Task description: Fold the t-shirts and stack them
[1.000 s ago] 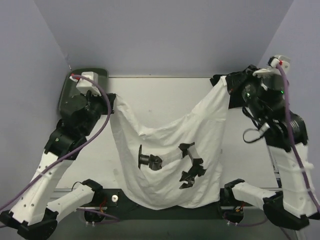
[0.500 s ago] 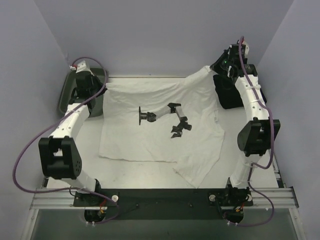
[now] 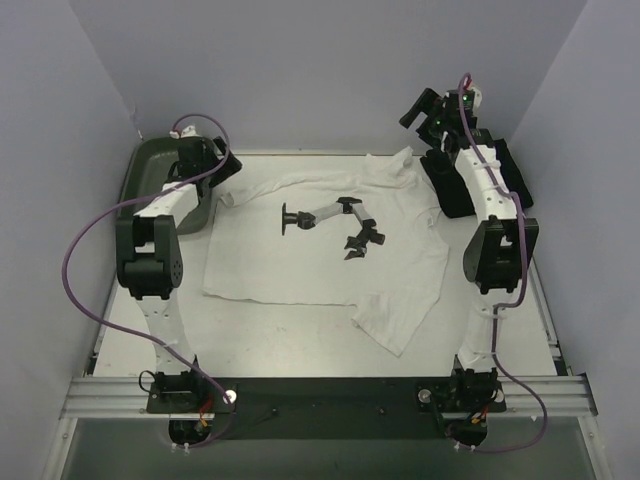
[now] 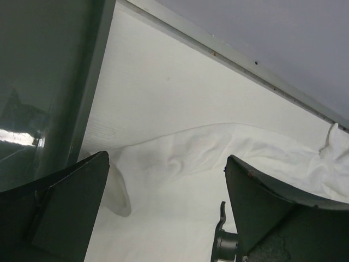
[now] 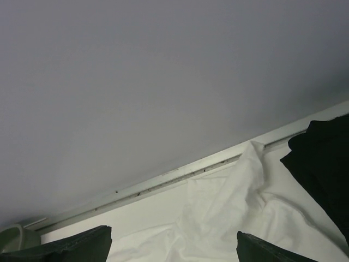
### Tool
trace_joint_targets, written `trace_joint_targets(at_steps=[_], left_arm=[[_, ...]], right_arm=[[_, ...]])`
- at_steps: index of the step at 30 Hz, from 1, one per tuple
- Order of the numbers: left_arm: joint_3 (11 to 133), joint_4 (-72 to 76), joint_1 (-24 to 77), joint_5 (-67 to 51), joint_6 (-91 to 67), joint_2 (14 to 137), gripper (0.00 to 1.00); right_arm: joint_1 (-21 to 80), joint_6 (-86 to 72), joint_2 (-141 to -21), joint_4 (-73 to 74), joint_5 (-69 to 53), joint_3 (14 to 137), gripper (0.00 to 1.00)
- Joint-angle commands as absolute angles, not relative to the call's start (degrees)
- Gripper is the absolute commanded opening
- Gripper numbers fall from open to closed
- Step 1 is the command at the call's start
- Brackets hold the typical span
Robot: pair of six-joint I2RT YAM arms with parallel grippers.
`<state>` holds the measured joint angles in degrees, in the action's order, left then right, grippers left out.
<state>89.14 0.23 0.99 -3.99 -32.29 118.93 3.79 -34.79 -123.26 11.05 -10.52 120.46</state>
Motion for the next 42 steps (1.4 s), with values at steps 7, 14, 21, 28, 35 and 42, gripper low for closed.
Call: trace_joint_targets(at_steps=[7, 14, 21, 28, 35, 42], left_arm=[[80.96, 0.10, 2.89, -3.25, -38.76, 95.47, 0.97], [65.85, -13.97, 11.77, 2.18, -36.21, 82.98, 0.97], [50.90, -11.26, 18.45, 8.34, -38.06, 79.45, 0.97], [45.71, -9.41, 22.41, 12.92, -39.37, 82.18, 0.97], [41.31, -11.59, 26.01, 17.93, -39.64, 82.70, 0.97], [36.13, -11.43, 28.03, 19.95, -40.61, 81.74, 0.97]], right_arm=[[8.69, -32.17, -92.13, 6.58, -5.27, 90.47, 1.00], [21.17, -30.59, -87.63, 21.97, 1.64, 77.63, 1.00], [25.05, -34.88, -81.05, 18.38, 3.79, 57.78, 1.00], [28.29, -38.23, -77.96, 15.21, 5.54, 47.13, 1.00], [31.11, -42.09, -77.25, 14.15, 8.43, 39.22, 0.99], [34.71, -45.43, -78.40, 10.11, 8.70, 33.32, 0.98]])
